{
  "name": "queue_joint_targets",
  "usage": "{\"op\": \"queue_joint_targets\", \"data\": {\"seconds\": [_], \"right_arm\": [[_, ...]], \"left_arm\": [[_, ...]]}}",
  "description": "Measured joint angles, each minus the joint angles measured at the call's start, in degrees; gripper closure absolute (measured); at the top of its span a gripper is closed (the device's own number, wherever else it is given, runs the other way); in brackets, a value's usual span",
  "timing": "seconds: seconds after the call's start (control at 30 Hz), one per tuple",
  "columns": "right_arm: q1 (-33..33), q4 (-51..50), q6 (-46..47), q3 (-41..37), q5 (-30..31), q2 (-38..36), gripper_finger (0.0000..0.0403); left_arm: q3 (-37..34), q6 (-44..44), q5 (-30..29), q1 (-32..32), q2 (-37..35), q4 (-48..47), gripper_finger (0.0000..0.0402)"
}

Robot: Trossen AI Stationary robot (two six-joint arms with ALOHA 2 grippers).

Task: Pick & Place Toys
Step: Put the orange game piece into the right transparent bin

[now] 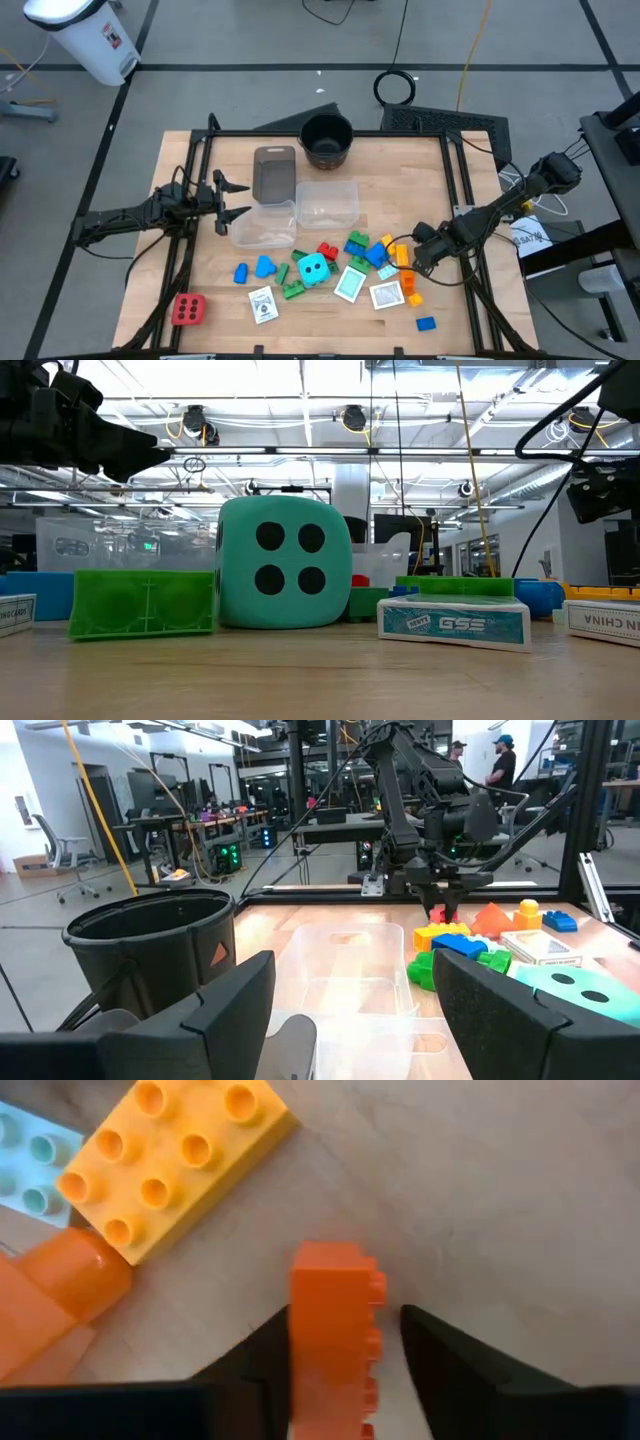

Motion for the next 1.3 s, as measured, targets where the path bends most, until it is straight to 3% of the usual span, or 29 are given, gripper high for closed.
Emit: {"op": "queue_joint_targets", "data": {"seconds": [0.13, 0.23, 0.43, 0.53, 0.7, 0.93, 1.2, 1.3], "right_arm": [[0.0, -2.0, -0.72, 0.93, 0.0, -2.37, 0.0336], [-0.02, -4.18, -0.72, 3.2, 1.99, -5.67, 0.0337], [-0.02, -5.7, -3.11, 10.54, 12.09, -12.86, 0.0337], [-0.02, -0.33, -9.07, 12.38, 19.77, -15.47, 0.0337], [-1.8, 15.96, -27.2, 12.41, 29.78, -16.44, 0.0337], [-7.86, 33.01, -51.57, 12.41, 30.1, -11.62, 0.0335], [-17.06, 36.16, -64.08, 12.41, 29.74, -8.07, 0.0336], [-21.35, 40.7, -69.62, 12.22, 23.58, -5.88, 0.0335]], "left_arm": [[-0.01, -0.01, 0.0, 0.0, 0.0, 0.02, 0.0128], [0.0, 0.0, 0.0, 0.0, 0.0, 0.02, 0.0128], [-0.01, 0.01, 0.0, 0.0, 0.02, 0.01, 0.0128], [-0.01, 0.0, 0.0, 0.0, 0.01, 0.02, 0.0128], [-0.01, 0.01, 0.0, -0.02, 0.0, 0.02, 0.0128], [0.0, 0.01, 0.0, 0.0, 0.0, 0.02, 0.0128], [0.0, 0.01, 0.0, 0.0, 0.0, 0.02, 0.0128], [-0.01, 0.01, 0.0, -0.02, 0.0, 0.02, 0.0128]]}}
